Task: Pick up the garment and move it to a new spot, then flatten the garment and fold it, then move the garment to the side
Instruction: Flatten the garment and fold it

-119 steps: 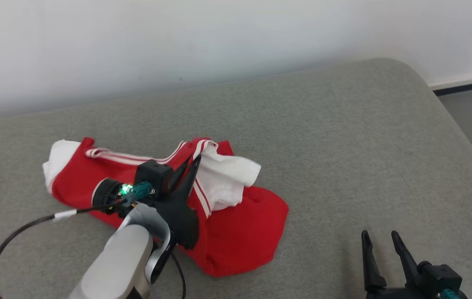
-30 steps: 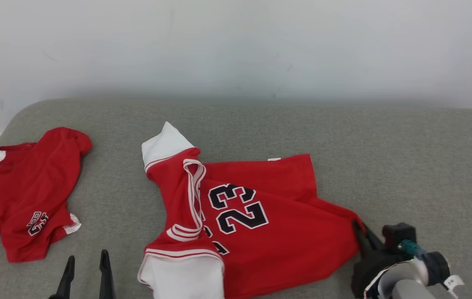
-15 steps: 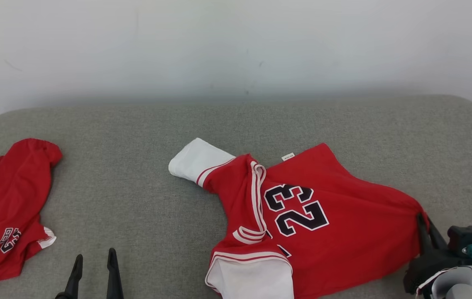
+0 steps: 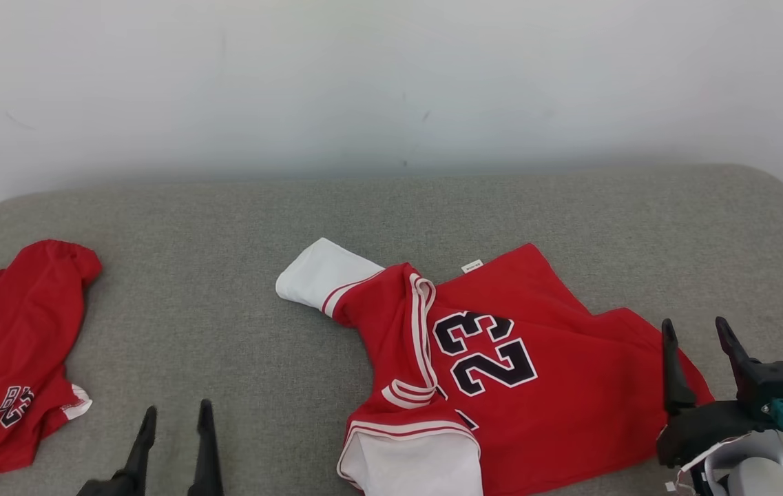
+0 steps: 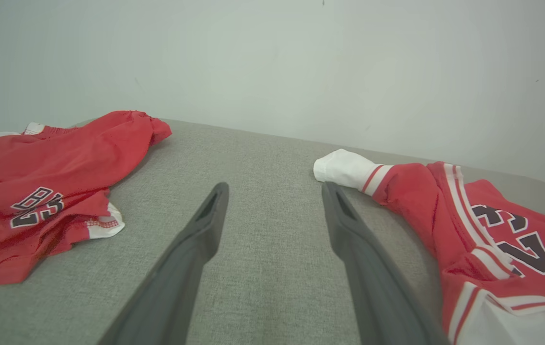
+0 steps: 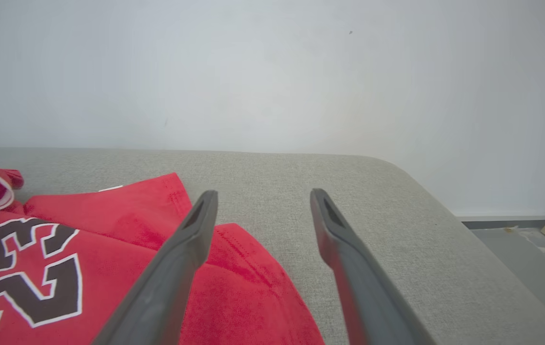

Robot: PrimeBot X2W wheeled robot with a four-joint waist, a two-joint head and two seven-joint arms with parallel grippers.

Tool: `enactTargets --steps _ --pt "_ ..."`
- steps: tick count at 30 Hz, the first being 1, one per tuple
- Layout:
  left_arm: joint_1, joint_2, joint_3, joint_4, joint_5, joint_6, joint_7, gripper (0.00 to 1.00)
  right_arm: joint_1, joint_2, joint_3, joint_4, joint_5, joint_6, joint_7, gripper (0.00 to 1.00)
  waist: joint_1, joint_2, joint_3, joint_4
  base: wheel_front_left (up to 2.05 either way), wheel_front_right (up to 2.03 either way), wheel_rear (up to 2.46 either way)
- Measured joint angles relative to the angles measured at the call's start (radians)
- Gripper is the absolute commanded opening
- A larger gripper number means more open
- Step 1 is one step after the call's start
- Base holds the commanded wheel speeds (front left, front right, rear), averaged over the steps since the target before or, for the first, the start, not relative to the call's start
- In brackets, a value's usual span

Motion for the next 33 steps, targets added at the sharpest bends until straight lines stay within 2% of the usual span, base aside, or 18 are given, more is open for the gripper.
enactTargets --steps 5,11,16,22,32,33 --pt "-0.064 0.000 -0.058 0.049 0.020 -0.026 0.000 1.00 0.046 0.053 0.006 -0.101 -0.015 0.000 0.000 1.00 0.0000 0.0000 -0.001 -0.012 0.00 0.00 0.00" --pt "-0.150 0.005 -0.138 0.123 0.027 -0.043 0.000 1.00 0.101 0.091 0.040 -0.144 -0.014 0.000 0.000 1.00 0.0000 0.0000 0.002 -0.034 0.00 0.00 0.00" --pt "-0.229 0.025 -0.281 0.229 0.013 -0.049 0.000 1.00 0.139 0.107 0.062 -0.149 -0.006 0.000 0.000 1.00 -0.0001 0.0000 0.007 -0.066 0.00 0.00 0.00" --pt "-0.329 0.078 -0.460 0.344 -0.036 -0.051 0.016 1.00 0.160 0.113 0.067 -0.151 0.006 0.000 0.000 1.00 0.0000 0.0000 0.019 -0.106 0.00 0.00 0.00" --pt "-0.465 0.163 -0.699 0.470 -0.140 -0.051 0.117 1.00 0.172 0.114 0.082 -0.143 0.048 0.000 0.000 1.00 0.0000 0.0000 0.041 -0.167 0.00 0.00 0.00" --pt "-0.472 0.170 -0.720 0.475 -0.157 -0.051 0.132 0.67 0.172 0.114 0.081 -0.143 0.048 0.000 0.000 1.00 0.0000 0.0001 0.041 -0.170 0.00 0.00 0.00"
